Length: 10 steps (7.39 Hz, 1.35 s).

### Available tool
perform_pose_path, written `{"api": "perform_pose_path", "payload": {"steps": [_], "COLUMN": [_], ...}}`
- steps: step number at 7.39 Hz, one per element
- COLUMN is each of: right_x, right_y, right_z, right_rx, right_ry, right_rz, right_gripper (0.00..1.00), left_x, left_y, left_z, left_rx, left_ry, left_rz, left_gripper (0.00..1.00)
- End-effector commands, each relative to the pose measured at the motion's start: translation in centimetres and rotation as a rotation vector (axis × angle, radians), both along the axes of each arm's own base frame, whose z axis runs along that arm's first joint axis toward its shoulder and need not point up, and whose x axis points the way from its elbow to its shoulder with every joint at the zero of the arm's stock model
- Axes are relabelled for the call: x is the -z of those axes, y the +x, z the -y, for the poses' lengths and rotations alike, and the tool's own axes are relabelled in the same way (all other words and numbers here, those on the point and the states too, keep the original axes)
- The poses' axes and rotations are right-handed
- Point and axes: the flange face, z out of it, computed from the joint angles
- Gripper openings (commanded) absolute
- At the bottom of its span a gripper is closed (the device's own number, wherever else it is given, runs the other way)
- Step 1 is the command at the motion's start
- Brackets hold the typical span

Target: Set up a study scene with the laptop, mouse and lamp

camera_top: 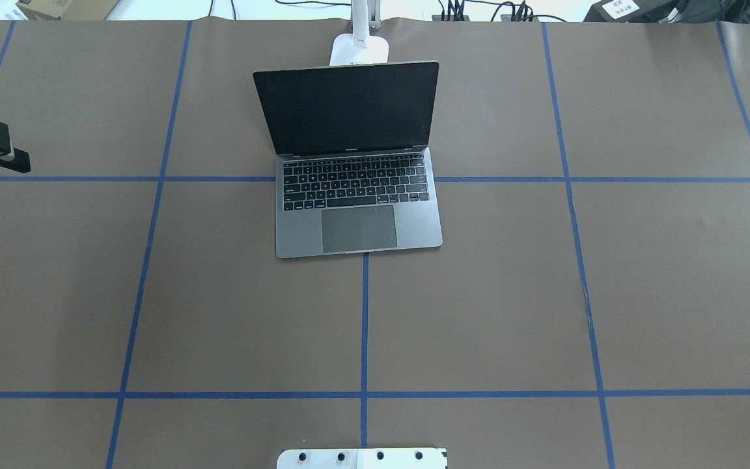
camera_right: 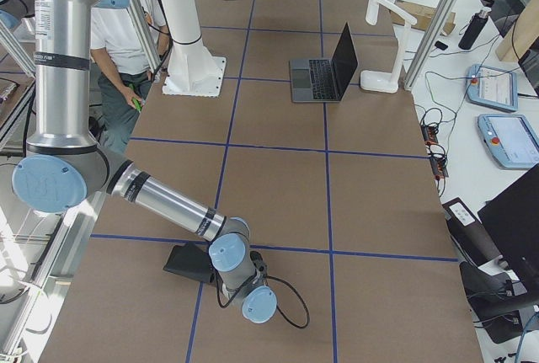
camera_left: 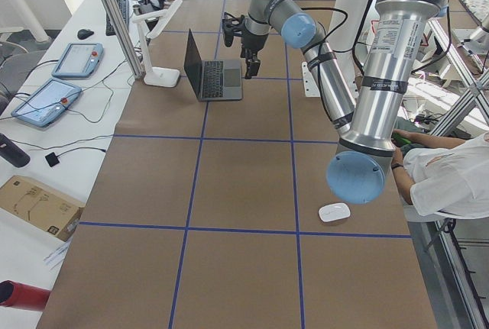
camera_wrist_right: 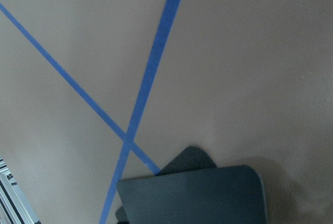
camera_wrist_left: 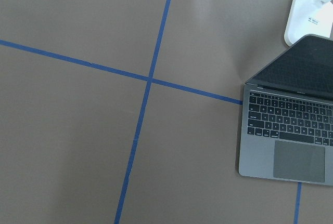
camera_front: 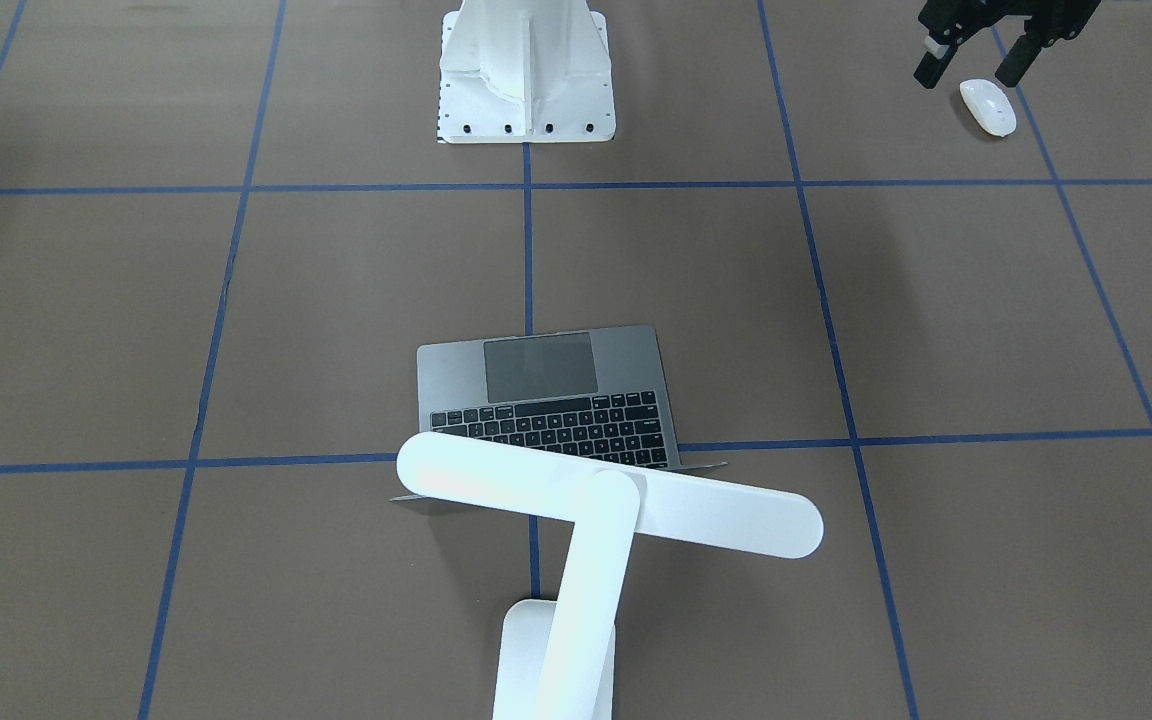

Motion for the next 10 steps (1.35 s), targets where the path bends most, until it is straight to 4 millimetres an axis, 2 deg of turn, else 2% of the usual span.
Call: {"api": "perform_pose_path", "payload": {"steps": [1,3,5,6,8,10], "right_x": [3.3,6.5,8.4,10.2,14.5,19.8], "right_y": [-0.2,-0.6,-2.1,-2.3,-2.7,-3.5], "right_z": [1.3,3.2,5.9,7.7,9.8,11.8], "right_rx": [-0.001,-0.017,-0.021,-0.026,-0.050,-0.091], "right_ry": [-0.016,-0.005,0.026,0.019,0.019,-0.007], "right_rz": [0.005,0.016,0.030,0.020,-0.013,-0.070], "right_gripper": [0.00,0.00,0.00,0.00,0.00,0.00], "left_x": [0.0,-0.2,-0.5,-0.5,-0.9,-1.3], "left_y": [0.0,0.0,0.1,0.1,0.4,0.5], "left_z": [0.0,0.0,0.1,0.1,0.1,0.3], "left_rx": [0.000,0.000,0.000,0.000,0.029,0.032], "left_ry": [-0.001,-0.006,-0.017,-0.022,-0.080,-0.095], "left_rz": [0.000,0.003,0.007,0.009,-0.001,0.003], "left_gripper": [0.99,0.99,0.99,0.99,0.99,0.99]}}
